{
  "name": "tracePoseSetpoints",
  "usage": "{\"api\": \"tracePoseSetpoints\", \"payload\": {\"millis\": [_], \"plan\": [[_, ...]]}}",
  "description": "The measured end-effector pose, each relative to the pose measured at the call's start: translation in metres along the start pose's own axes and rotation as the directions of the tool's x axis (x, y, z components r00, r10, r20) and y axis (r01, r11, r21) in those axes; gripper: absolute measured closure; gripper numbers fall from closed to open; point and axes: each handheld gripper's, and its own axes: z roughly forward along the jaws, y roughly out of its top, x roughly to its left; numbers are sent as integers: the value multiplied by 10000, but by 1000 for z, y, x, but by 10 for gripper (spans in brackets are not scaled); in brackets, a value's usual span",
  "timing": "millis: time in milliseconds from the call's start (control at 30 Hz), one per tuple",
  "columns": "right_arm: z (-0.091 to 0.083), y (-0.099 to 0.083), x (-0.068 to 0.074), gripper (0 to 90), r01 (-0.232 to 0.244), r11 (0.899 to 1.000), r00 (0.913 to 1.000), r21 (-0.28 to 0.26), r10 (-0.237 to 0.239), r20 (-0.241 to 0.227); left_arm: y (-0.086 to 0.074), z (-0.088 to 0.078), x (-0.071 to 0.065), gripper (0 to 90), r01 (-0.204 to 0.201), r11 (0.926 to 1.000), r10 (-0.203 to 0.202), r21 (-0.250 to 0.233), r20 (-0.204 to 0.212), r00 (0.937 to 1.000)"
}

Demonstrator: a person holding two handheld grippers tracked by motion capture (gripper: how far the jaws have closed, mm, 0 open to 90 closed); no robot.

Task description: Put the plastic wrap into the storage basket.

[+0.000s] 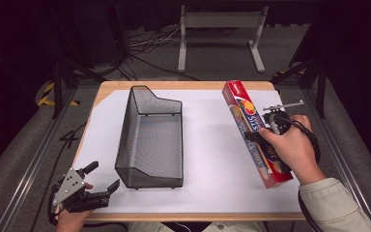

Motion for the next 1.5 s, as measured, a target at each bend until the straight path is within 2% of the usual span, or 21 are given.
{"api": "tracePoseSetpoints", "payload": {"millis": [200, 433, 667, 700, 733, 800, 833, 1033, 1233, 1400, 1500], "plan": [[-2, 7, 30, 389, 538, 9985, 9968, -38, -539, -593, 0, 0, 0, 71, -59, 10000, 59, -15, 5, 10000], [-1, 16, 64, 390, 1184, 9929, 9853, -75, -1184, -1233, 0, -1, 1, 71, -116, 9999, 116, 18, 2, 9999], [4, 25, 97, 390, 1733, 9847, 9711, -157, -1735, -1637, -1, -1, 0, 71, -87, 10000, 87, 30, 17, 10000], [4, 25, 97, 390, 1733, 9847, 9711, -157, -1735, -1637, -1, -1, 0, 71, -87, 10000, 87, 30, 17, 10000], [6, 27, 106, 389, 1869, 9822, 9669, -208, -1877, -1726, -1, -1, 0, 71, -39, 10000, 39, 14, 32, 10000], [7, 29, 116, 389, 1993, 9797, 9640, -223, -2001, -1753, -1, 0, 1, 71, -47, 10000, 47, 28, 57, 10000], [7, 29, 116, 389, 1993, 9797, 9640, -223, -2001, -1753, -1, 0, 1, 71, -47, 10000, 47, 28, 57, 10000], [12, 37, 140, 389, 2278, 9735, 9529, -192, -2269, -2012, -1, 0, 1, 71, -40, 10000, 40, -65, 93, 9999], [18, 41, 154, 389, 2222, 9747, 9553, -230, -2224, -1947, 0, 2, 1, 70, -37, 10000, 38, -53, 170, 9998], [24, 44, 165, 389, 2245, 9742, 9537, -233, -2246, -2001, 1, 5, 1, 69, -103, 9999, 105, -82, 269, 9996], [28, 45, 171, 388, 2142, 9765, 9569, -224, -2144, -1961, 2, 6, 1, 69, -117, 9999, 118, -35, 308, 9995]]}}
